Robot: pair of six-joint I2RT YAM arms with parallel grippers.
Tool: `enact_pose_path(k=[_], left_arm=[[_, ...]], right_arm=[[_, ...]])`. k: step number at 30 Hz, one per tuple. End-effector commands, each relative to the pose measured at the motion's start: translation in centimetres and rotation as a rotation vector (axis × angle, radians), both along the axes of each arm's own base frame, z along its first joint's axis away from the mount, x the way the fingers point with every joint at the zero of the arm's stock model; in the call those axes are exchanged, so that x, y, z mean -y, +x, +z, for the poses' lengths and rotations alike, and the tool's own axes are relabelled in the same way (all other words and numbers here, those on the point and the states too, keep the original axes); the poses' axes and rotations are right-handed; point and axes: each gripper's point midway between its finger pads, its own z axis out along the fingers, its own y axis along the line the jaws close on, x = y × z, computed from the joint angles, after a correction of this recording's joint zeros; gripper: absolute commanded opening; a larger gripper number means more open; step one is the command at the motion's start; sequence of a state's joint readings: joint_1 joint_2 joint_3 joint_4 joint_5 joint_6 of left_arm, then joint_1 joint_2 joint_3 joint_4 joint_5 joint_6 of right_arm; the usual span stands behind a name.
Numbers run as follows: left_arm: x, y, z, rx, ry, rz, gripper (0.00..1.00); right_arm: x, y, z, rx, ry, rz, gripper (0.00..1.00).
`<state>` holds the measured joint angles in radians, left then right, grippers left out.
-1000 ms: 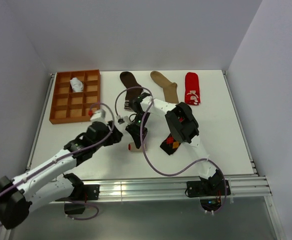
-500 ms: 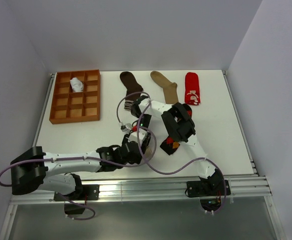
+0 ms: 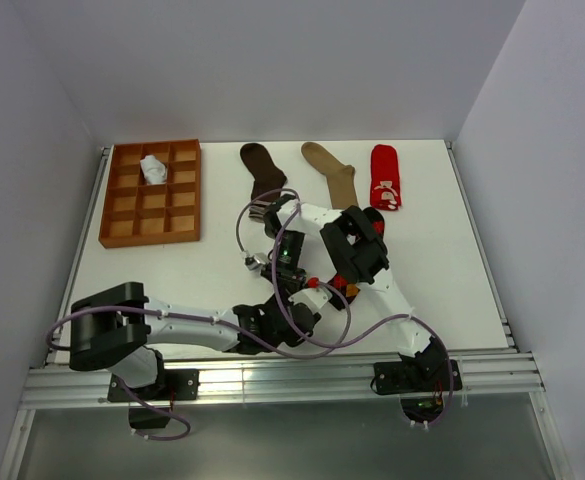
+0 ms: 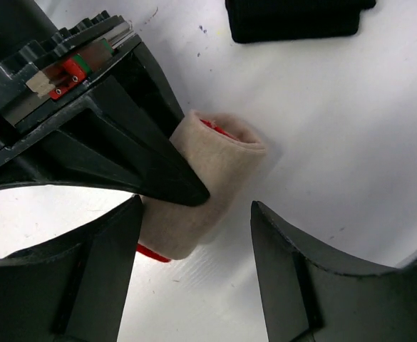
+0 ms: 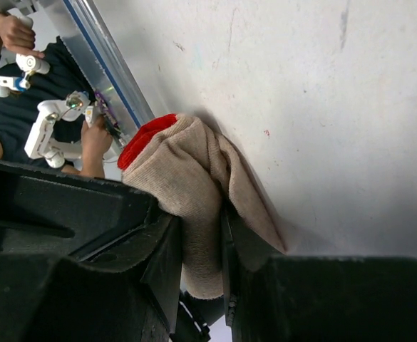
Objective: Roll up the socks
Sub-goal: Pick up the sock at the center of the board.
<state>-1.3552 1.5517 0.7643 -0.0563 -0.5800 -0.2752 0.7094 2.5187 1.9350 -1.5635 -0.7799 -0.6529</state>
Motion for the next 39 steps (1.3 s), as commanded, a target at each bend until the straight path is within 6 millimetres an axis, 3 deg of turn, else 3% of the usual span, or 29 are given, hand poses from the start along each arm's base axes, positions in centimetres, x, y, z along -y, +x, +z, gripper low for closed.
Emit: enact_pose_path(k=[1,8,22,28,39], left_arm=[[0.8,0.8,1.2,0.079,0.015,0.006,0.68],[0.2,1.5,1.2,0.148,0.093,0.033,0.68],[1.3,-2.0,-2.7,-0.003,0.200,-0.118,0.69],[1.1,-2.5,-4.2,-0.046,0.273,-0.130,0.69],[1.3,-4.1,-5.6,-0.146,0.306,-0.199,0.63]], right_arm=[[3.1,1.2,-6.2,0.131,-0.076,0.185,0.26],[4.1,0.1,-6.1,0.099,-0.080,0.205,0.27],[4.8,-0.3,-6.3,0.086,-0.103,0.212,0.27],[5.2,-0.6,-6.3,0.079,-0.113,0.221,0.27],[5.6,-0.8,-6.2,0.070,-0.105,0.228,0.28]])
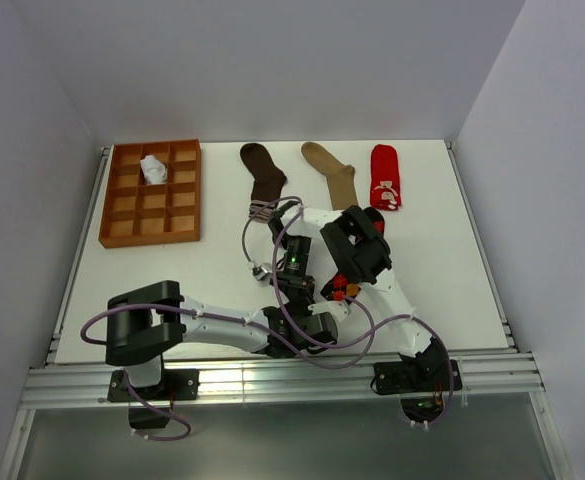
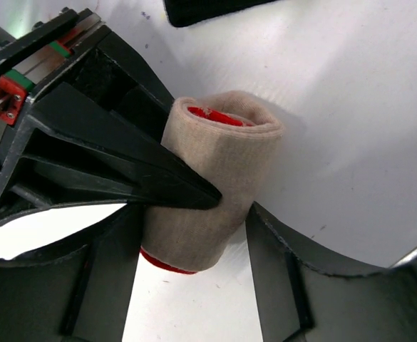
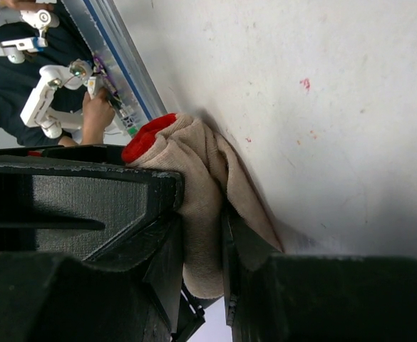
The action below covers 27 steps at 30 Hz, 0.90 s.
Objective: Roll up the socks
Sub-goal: Pick up the sock at the center of the board.
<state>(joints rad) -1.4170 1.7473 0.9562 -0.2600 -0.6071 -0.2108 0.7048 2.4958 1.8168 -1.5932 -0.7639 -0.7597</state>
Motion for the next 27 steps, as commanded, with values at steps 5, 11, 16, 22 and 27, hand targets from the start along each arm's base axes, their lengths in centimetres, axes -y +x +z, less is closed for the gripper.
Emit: enact_pose_path(k=[5,11,16,22,27], left_arm=[[0.0,-3.8,-4.4,-0.244,0.085,-0.115,0.58],[0.1,-4.7,-5.5,-0.312,0.119,-0.140,0.46],[0.0,-5.5,-6.6,-0.384,0.157,-0.155,0.26],[0.0,-6.5,-7.1,-0.472,0.155,-0.168,0.09],[0.2,-6.3,-7.2,-0.504,0.123,-0.154,0.01]], right_arm=[[3.2,1.0,-5.9,0.129,-0.081,0.171,0.29],[2.9,1.1,-5.6,0.137,-0.060,0.169,0.33],[2.2,1.7,-5.0,0.158,-0.019,0.148,0.41],[0.7,4.4,-2.7,0.232,0.073,0.014,0.55],[1.0,8.0,1.5,0.313,0.188,-0.125,0.65]])
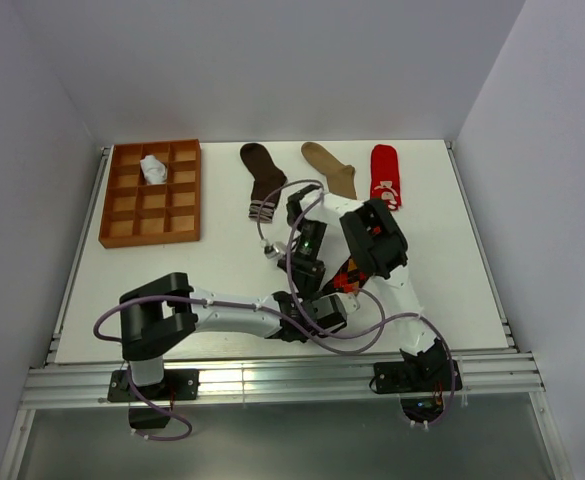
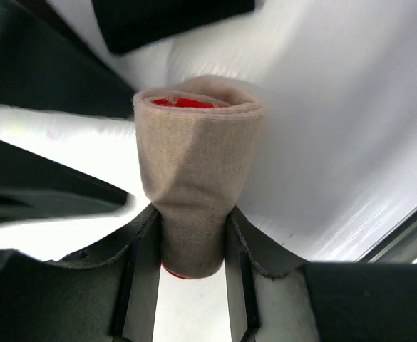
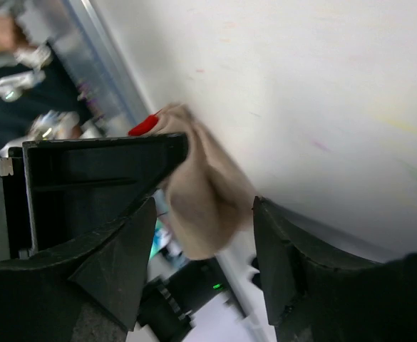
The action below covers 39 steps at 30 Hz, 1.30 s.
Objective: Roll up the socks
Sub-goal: Pick up the sock at the center of the board.
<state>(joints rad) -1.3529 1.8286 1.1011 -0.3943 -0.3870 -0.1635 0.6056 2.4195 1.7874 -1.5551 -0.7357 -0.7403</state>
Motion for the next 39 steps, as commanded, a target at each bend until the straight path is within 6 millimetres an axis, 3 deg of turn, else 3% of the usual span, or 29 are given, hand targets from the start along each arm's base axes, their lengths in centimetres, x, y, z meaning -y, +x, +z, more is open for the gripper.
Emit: enact_pose_path(k=[1,8,14,20,25,26,28,31,33,34,36,37,39], left_arm=[[-1.5,-5.8,-6.3,-0.326,0.063,-0.078,0.00],[-1.0,-5.3,-6.1,-0.366,-0.003,-0.027,0.00],[-0.7,-3.4,-5.1,-0.336,-0.082,0.075,0.00],[-0.6,0.7,-0.6,-0.284,-0.277,0.234,0.00],[-1.8,5.8,6.4,-0.192,-0.484,0.376,0.00],[-2.4,7.6,8.6,-0.161,-0.545,0.427,0.00],[-4.0,9.9,10.4,-0.110,-0.581,0.505,0.00],[-8.0,15.2,14.5,0.032,-0.648,0.689,0.00],[-9.9,17.4,16.4,0.089,-0.688,0.768,0.00],[-12.8,19.5,17.2,0.160,-0.692,0.872,0.00],[-15.4,22.0,20.1,0.253,-0.734,0.957,0.00],[-18.1,23.7,21.1,0.319,-0.735,1.029,0.00],[-20.8,26.2,23.4,0.413,-0.756,1.112,0.00]], right_arm=[[-0.8,5.5,1.0,0.259,0.174,-0.047,0.65],[0.2,10.4,6.9,0.397,0.294,-0.244,0.66],[3.1,15.5,10.8,0.554,0.311,-0.446,0.66],[5.0,17.1,14.6,0.671,0.348,-0.537,0.66],[5.8,17.5,17.1,0.725,0.370,-0.574,0.66],[6.0,17.6,17.4,0.728,0.373,-0.586,0.65],[6.2,17.6,18.0,0.740,0.378,-0.591,0.66],[6.5,17.7,18.5,0.764,0.363,-0.592,0.65],[6.6,17.7,19.1,0.780,0.369,-0.597,0.65],[6.6,17.7,19.3,0.786,0.372,-0.601,0.65],[6.6,17.9,19.8,0.804,0.374,-0.609,0.65],[6.6,17.9,20.1,0.810,0.376,-0.613,0.65],[6.7,18.3,20.6,0.831,0.373,-0.621,0.65]])
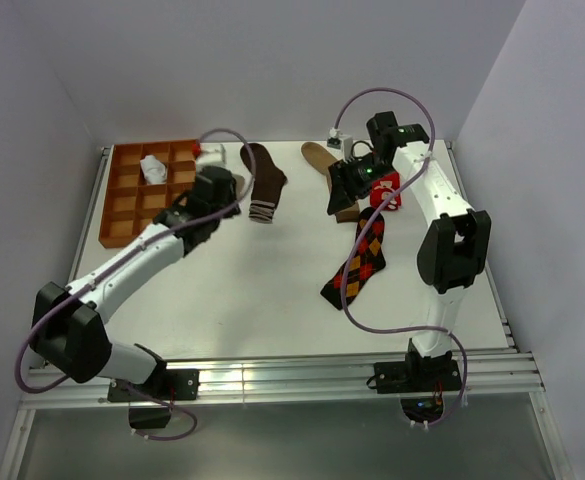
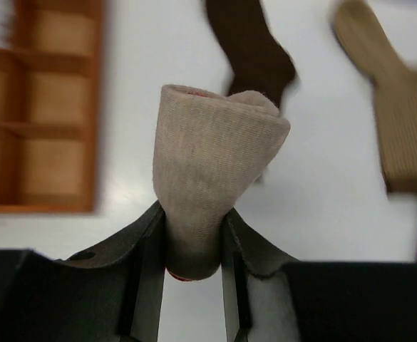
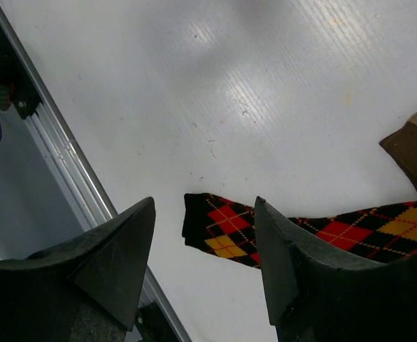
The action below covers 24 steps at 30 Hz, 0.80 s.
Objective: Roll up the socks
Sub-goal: Pick up the sock at the center of the board, then place the sock in the storage box.
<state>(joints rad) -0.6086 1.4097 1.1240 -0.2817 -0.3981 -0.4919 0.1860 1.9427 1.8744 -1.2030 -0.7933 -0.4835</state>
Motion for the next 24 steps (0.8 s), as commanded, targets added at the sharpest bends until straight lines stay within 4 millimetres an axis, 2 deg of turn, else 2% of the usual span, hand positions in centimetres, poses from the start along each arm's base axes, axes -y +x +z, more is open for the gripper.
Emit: enact_pose_path(k=[1,2,3,4,5,6,7,9,10,12,13,14,15,16,17,18,19,20,22,24], left_arm=[[-7.8,4.9,5.9,0.147,0.004,0.293,0.00],[-9.8,6.4,7.1,0.182,0.029,0.384,0.00],[-11.1,7.2,7.5,0.194,0.045,0.431,0.00],[-13.7,8.2,7.9,0.201,0.062,0.503,0.00],[-14.7,9.7,8.2,0.210,0.076,0.543,0.00],[-15.7,10.6,8.1,0.212,0.088,0.574,0.00],[-17.7,11.4,8.2,0.211,0.122,0.621,0.00],[-19.0,13.6,7.5,0.209,0.182,0.686,0.00],[-19.6,15.0,6.5,0.191,0.224,0.702,0.00],[-20.4,16.3,5.6,0.183,0.273,0.740,0.00],[-20.8,17.0,6.4,0.198,0.278,0.770,0.00],[-20.9,18.2,4.1,0.164,0.309,0.769,0.00],[-20.9,18.9,3.6,0.164,0.318,0.768,0.00],[-21.0,20.0,4.4,0.188,0.311,0.774,0.00],[-20.9,21.1,2.0,0.152,0.342,0.765,0.00],[-20.9,21.7,1.3,0.135,0.358,0.760,0.00],[-20.9,22.6,2.1,0.133,0.361,0.765,0.00],[-20.6,23.4,-0.8,0.074,0.397,0.746,0.00],[-20.4,24.8,-1.8,0.054,0.403,0.747,0.00],[-20.2,24.7,-3.1,0.003,0.426,0.725,0.00]], right_arm=[[0.2,1.1,4.8,0.156,0.020,-0.036,0.65],[0.2,1.2,5.0,0.159,0.019,-0.040,0.65],[0.2,1.3,5.1,0.165,0.020,-0.041,0.65],[0.3,1.4,5.1,0.171,0.013,-0.044,0.65],[0.4,1.5,5.1,0.174,0.011,-0.045,0.65],[0.4,1.6,5.1,0.181,0.006,-0.044,0.65],[0.4,1.7,5.1,0.183,0.004,-0.042,0.65],[0.5,1.8,4.9,0.188,-0.002,-0.042,0.65],[0.5,1.9,4.9,0.189,0.000,-0.042,0.65],[0.3,2.1,4.8,0.187,0.002,-0.040,0.65],[0.3,2.2,4.7,0.185,0.005,-0.039,0.65],[0.3,2.2,4.8,0.187,0.010,-0.030,0.65],[0.2,2.4,4.9,0.189,0.009,-0.031,0.65],[0.2,2.4,4.9,0.190,0.010,-0.032,0.65],[0.2,2.4,4.8,0.193,0.011,-0.025,0.65],[0.2,2.4,4.5,0.190,0.009,-0.025,0.65],[0.3,2.4,4.4,0.186,0.006,-0.027,0.65],[0.3,2.4,4.2,0.186,0.004,-0.023,0.65],[0.3,2.2,3.7,0.177,0.002,-0.018,0.64],[0.3,2.1,3.3,0.168,0.003,-0.012,0.64]])
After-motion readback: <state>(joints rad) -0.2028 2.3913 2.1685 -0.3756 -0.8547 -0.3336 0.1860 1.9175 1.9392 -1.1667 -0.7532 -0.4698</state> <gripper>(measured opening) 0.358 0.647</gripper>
